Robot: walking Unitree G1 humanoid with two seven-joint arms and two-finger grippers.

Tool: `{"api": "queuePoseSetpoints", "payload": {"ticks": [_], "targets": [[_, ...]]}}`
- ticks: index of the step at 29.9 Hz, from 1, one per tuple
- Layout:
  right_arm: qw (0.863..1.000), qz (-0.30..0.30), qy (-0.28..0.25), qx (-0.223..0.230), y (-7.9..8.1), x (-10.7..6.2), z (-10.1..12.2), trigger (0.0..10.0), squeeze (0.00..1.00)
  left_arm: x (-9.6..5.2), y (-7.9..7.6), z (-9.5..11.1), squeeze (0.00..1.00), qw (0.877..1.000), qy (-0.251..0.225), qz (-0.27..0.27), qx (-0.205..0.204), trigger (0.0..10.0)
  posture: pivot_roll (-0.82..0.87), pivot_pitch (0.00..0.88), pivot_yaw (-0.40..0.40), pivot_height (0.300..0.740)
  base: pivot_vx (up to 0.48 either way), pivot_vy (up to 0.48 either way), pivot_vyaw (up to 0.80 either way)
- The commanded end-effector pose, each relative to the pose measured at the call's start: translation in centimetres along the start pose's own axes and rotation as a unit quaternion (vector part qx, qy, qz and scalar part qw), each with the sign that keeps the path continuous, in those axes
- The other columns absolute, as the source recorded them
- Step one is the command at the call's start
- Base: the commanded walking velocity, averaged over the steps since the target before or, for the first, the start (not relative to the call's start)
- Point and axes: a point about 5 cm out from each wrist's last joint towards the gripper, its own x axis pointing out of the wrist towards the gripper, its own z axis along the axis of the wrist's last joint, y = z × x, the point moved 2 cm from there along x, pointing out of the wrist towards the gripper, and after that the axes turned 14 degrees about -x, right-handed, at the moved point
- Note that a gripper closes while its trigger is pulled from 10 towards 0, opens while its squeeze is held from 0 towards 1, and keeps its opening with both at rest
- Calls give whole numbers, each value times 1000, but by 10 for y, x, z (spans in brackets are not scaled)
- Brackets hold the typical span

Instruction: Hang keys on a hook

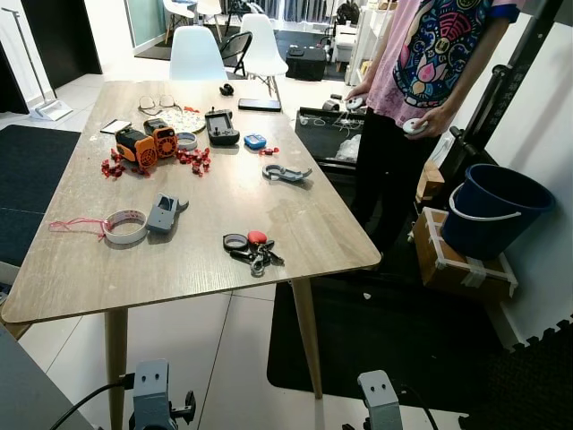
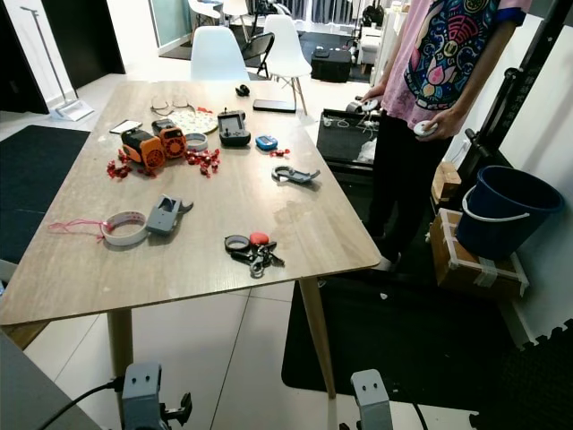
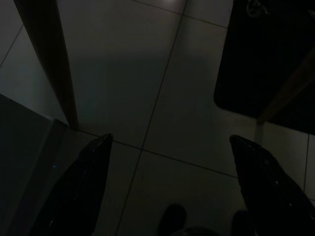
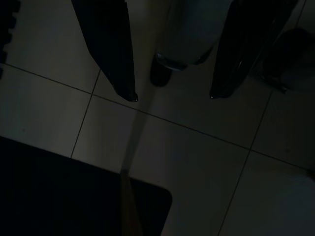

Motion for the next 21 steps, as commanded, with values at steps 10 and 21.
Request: {"api": "queuePoseSetpoints", "payload": {"ticks": [10,21], "targets": [[1000,1,15,-4,-1,-1,-6,10000,0,0,-3,-3,0,1000,3,2,-11,10000,82,0,-77,740,0,0,0],[1000,2,19,-4,1,-2,-8,10000,0,0,-1,-4,0,1000,6,3,-16,10000,87,0,-72,740,0,309,0]]}}
